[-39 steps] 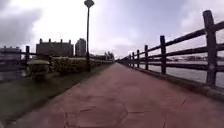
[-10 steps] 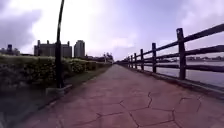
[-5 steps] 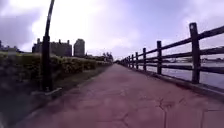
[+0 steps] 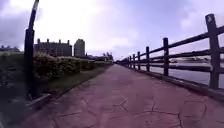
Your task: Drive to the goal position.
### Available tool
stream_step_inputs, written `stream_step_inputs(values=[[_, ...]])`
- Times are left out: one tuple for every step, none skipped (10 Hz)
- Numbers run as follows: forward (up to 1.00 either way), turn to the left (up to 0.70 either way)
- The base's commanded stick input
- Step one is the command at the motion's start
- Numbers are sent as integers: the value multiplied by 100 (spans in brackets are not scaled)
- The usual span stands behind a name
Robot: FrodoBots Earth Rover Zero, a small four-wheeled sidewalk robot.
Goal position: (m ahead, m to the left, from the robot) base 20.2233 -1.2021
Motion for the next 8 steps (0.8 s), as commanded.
stream_step_inputs(values=[[100, 0], [100, 0], [100, 0], [100, 0], [100, 0], [100, 0], [100, 0], [100, 0]])
